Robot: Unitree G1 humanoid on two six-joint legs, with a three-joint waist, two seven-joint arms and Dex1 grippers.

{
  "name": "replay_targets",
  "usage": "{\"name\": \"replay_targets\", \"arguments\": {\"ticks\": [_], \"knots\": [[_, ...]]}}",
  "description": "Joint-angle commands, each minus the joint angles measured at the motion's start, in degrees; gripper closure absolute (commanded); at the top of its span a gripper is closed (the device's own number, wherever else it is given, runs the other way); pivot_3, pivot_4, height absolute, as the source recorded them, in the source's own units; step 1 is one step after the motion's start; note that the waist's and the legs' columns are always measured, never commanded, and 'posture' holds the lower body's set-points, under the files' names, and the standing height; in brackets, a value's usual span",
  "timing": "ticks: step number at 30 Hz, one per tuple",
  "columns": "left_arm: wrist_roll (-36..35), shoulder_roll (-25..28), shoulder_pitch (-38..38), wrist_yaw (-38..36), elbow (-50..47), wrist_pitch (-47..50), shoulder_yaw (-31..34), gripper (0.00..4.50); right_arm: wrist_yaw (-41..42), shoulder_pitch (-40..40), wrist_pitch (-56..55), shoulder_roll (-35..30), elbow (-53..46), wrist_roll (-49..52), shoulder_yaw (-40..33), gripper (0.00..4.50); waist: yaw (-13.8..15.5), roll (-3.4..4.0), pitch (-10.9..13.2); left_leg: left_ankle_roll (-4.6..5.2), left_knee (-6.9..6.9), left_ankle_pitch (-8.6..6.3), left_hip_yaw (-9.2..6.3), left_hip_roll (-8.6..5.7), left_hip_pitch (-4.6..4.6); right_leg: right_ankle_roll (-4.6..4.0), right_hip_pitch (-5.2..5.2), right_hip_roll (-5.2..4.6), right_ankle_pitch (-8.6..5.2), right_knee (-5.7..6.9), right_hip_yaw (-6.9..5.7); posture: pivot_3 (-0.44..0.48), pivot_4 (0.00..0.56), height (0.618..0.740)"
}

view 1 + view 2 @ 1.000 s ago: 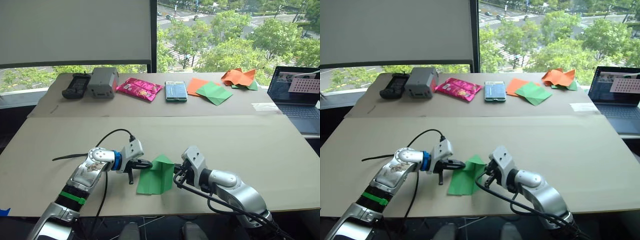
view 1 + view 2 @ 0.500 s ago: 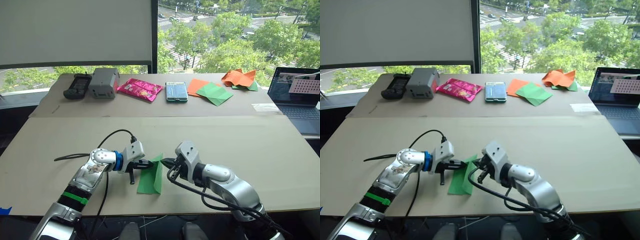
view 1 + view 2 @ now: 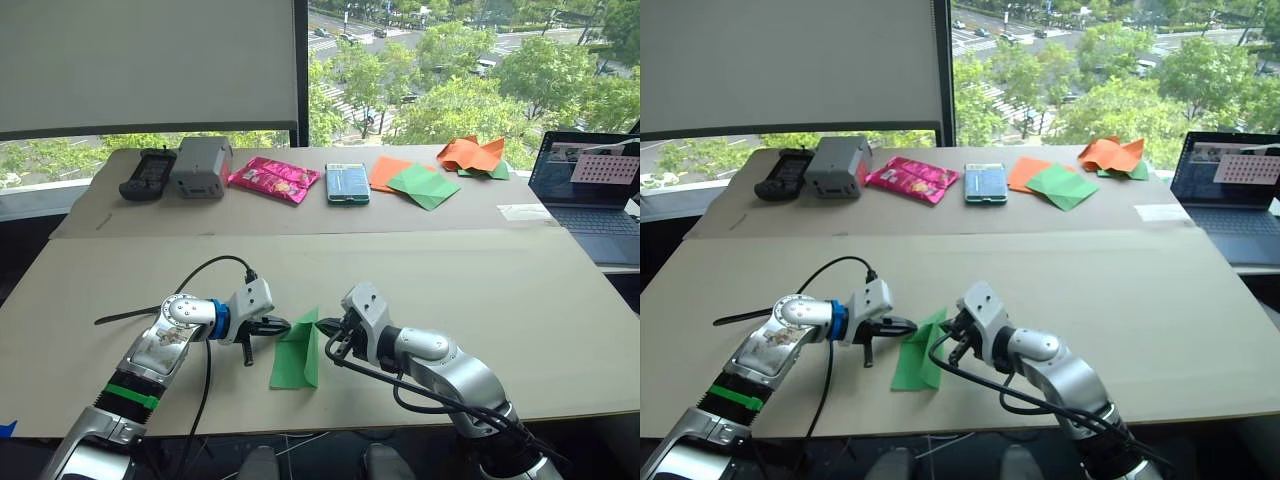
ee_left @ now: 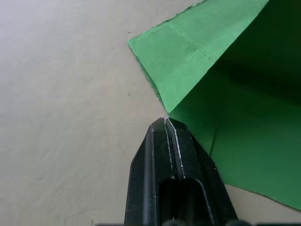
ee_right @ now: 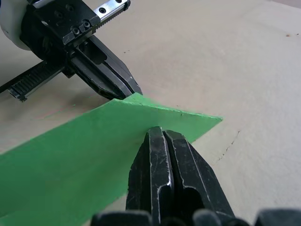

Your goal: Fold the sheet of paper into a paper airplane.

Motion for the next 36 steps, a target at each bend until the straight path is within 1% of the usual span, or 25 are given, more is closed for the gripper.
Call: {"name": "replay_targets", "arguments": {"ticks": [1,5,10,11,17,27,36], "knots": [[-1.5,0.5,-2.0,0.4,-1.5,1.7,2.7,4.46,0.2,-0.2,-1.6,0.4,-1.0,0.1,-0.3,4.5,0.1,-0.02,0.0,0.0,0.0,0.0,0.0,0.0,-0.01,0.0,0.0,0.0,0.0,-0.01,0.0,0.0,0.15,0.718],[-3.2,-0.7,-4.6,0.8,-2.7,3.2,4.3,4.46,0.3,-0.3,-1.7,0.4,-0.7,0.1,-0.3,4.5,0.4,-0.07,0.1,0.0,0.01,0.0,-0.01,-0.01,-0.13,0.0,-0.06,0.02,0.0,-0.01,0.0,0.0,0.15,0.718],[-5.7,-1.4,-4.7,0.1,-6.0,6.2,4.7,4.46,0.3,-0.4,-1.7,0.4,-0.7,0.0,-0.3,4.5,0.3,-0.06,0.1,0.14,0.03,0.09,0.0,-0.01,-0.18,0.01,-0.03,0.03,0.01,-0.01,0.01,0.0,0.15,0.718],[-5.7,-1.2,-3.9,-0.3,-6.5,6.4,4.1,4.46,0.2,-0.3,-1.7,0.4,-0.7,0.0,-0.3,4.5,0.3,-0.06,0.1,0.37,0.03,0.23,-0.01,0.0,-0.18,0.02,-0.03,0.04,0.01,0.02,0.01,0.0,0.15,0.718],[-3.1,-1.2,-1.2,-0.8,-4.5,4.2,1.0,4.46,0.2,-0.3,-1.5,0.3,-0.8,0.0,-0.4,4.5,0.1,-0.03,0.0,0.37,0.01,0.23,-0.06,0.03,-0.14,0.01,-0.04,0.13,0.02,0.02,0.06,0.0,0.15,0.718],[-1.9,-4.6,-1.9,-0.4,-3.0,3.3,-1.6,4.46,0.2,-0.4,-1.4,0.4,-1.1,0.0,-0.2,4.5,0.3,-0.03,0.0,0.34,0.04,0.21,-0.07,0.02,-0.24,0.01,-0.05,0.14,0.02,-0.01,0.08,0.0,0.15,0.718],[-2.4,-5.5,-1.0,-1.1,-2.8,3.7,-2.8,4.46,0.0,-0.8,-1.6,1.0,-0.5,-0.2,0.1,4.5,0.3,-0.03,0.0,0.4,0.04,0.25,-0.11,0.03,-0.23,0.01,-0.04,0.2,0.02,0.01,0.12,0.0,0.15,0.718]]}}
